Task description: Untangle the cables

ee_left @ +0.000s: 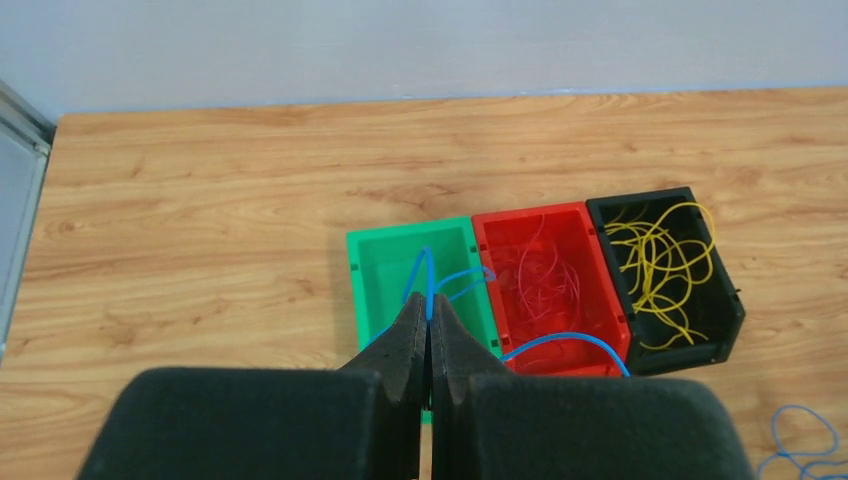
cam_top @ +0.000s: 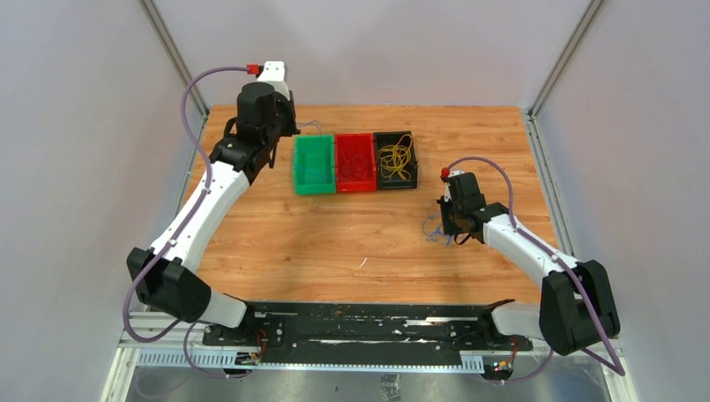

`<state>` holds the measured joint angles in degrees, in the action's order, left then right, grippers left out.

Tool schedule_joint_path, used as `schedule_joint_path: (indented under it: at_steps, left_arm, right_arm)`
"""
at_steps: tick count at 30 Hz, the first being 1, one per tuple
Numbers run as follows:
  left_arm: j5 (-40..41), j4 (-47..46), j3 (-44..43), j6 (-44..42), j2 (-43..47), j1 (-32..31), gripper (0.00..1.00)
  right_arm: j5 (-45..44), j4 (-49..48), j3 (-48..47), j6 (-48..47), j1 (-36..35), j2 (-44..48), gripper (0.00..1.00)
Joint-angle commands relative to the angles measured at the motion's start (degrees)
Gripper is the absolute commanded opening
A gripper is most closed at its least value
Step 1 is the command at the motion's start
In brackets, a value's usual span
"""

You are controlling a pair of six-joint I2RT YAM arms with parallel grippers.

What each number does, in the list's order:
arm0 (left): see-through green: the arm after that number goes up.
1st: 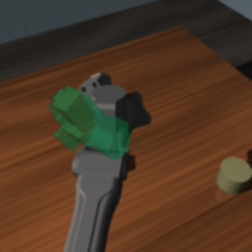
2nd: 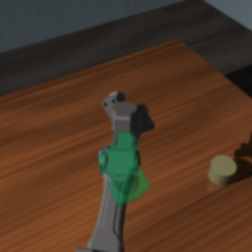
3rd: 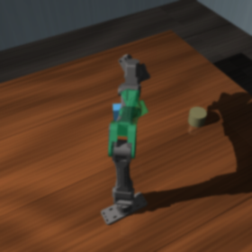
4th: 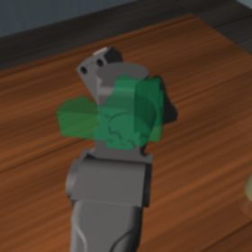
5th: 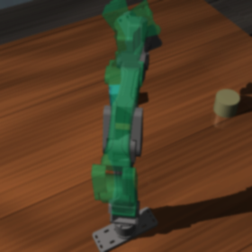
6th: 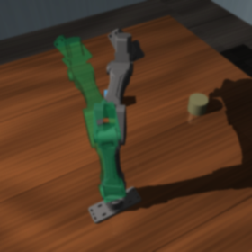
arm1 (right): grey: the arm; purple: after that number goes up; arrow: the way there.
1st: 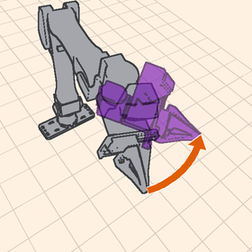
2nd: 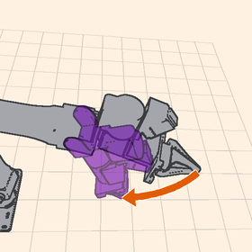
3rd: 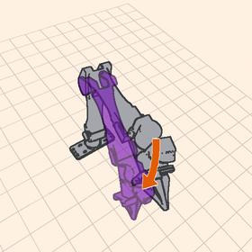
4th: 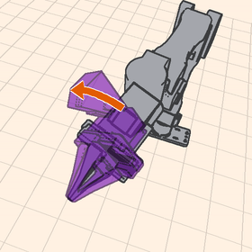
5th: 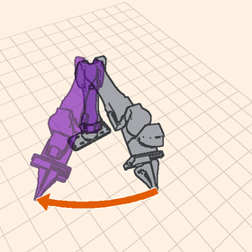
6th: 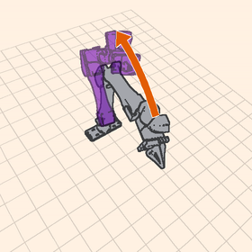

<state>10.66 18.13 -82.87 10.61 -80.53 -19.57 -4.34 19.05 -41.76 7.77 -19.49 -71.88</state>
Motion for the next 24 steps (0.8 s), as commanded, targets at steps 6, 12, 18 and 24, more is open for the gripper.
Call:
schedule_joint_path:
  at_steps: [6, 12, 18, 24]
  left_arm:
    - [0.2, -1.3, -4.5, -6.5, -6.3, 0.4, 0.00]
    - [0.5, -1.1, -8.1, -9.0, -12.5, 0.8, 0.00]
    - [-1.2, -0.5, -10.9, -9.8, -17.7, 1.4, 0.00]
    - [-0.2, -1.2, -5.9, -7.2, -19.4, 1.5, 0.00]
  right_arm:
    - [-0.9, 0.2, 1.0, -0.9, 0.6, -0.1, 0.05]
    - [-1.1, 0.3, 0.9, -1.1, 0.7, -0.3, 0.04]
    - [-1.4, 0.3, 1.0, -1.2, 0.6, -0.2, 0.04]
    - [-1.5, 0.3, 0.9, -1.3, 0.6, -0.6, 0.04]
